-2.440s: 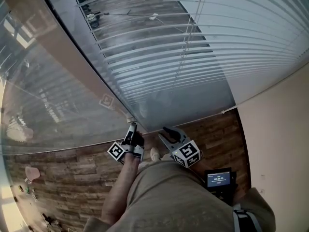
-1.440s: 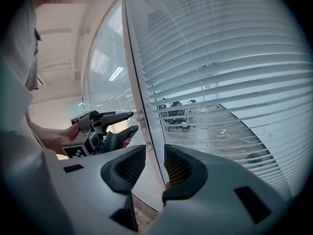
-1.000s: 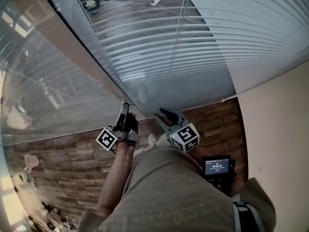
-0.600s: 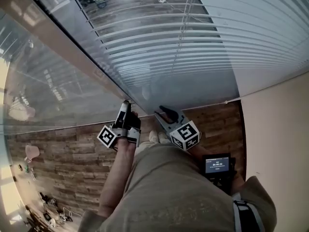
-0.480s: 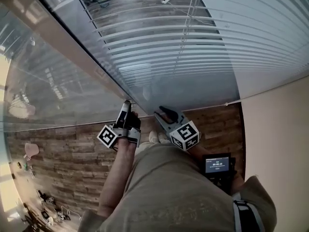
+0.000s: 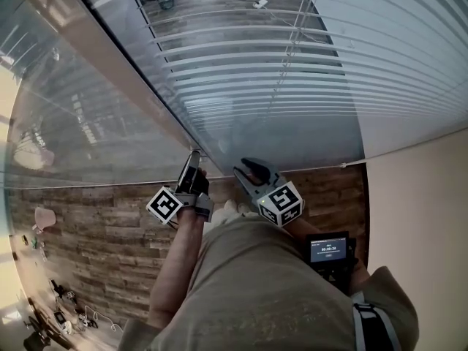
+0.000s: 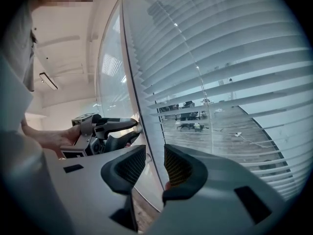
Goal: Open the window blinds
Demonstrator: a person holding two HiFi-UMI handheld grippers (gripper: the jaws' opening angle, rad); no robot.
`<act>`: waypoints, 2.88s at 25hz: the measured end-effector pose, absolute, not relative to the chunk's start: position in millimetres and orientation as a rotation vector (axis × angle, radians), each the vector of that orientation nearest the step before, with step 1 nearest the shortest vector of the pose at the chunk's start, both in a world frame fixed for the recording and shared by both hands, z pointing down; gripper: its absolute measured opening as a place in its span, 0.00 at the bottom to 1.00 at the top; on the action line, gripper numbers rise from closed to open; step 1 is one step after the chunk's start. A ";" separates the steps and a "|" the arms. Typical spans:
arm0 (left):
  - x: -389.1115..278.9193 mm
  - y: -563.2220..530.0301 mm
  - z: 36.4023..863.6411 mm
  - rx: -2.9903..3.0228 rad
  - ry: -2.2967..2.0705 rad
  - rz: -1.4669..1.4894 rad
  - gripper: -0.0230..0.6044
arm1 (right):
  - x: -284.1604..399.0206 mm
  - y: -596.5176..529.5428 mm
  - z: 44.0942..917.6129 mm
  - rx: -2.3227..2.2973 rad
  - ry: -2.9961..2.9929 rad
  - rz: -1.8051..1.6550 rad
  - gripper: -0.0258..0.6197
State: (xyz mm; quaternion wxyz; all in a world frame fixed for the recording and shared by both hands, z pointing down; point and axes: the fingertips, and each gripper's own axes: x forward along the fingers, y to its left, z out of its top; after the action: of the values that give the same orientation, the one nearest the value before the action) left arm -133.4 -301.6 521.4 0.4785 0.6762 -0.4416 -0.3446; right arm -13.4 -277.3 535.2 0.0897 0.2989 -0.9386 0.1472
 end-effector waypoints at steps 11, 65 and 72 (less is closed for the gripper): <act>-138.2 -302.3 516.6 1.800 -1.319 -0.665 0.26 | -5.3 -265.7 539.1 0.841 -2.797 0.462 0.23; -117.6 -288.2 511.5 2.271 -2.220 1.201 0.26 | -22.3 -258.0 544.2 0.809 -2.809 0.501 0.23; -117.4 -287.3 515.0 2.261 -2.089 0.963 0.26 | -23.1 -258.0 542.0 0.803 -2.817 0.507 0.23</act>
State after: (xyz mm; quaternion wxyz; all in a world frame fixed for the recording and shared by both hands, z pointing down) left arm -117.4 -287.3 515.0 -0.0419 0.7003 -0.6472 0.2983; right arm -23.1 -258.0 542.0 0.0844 0.2692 -0.9442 0.1699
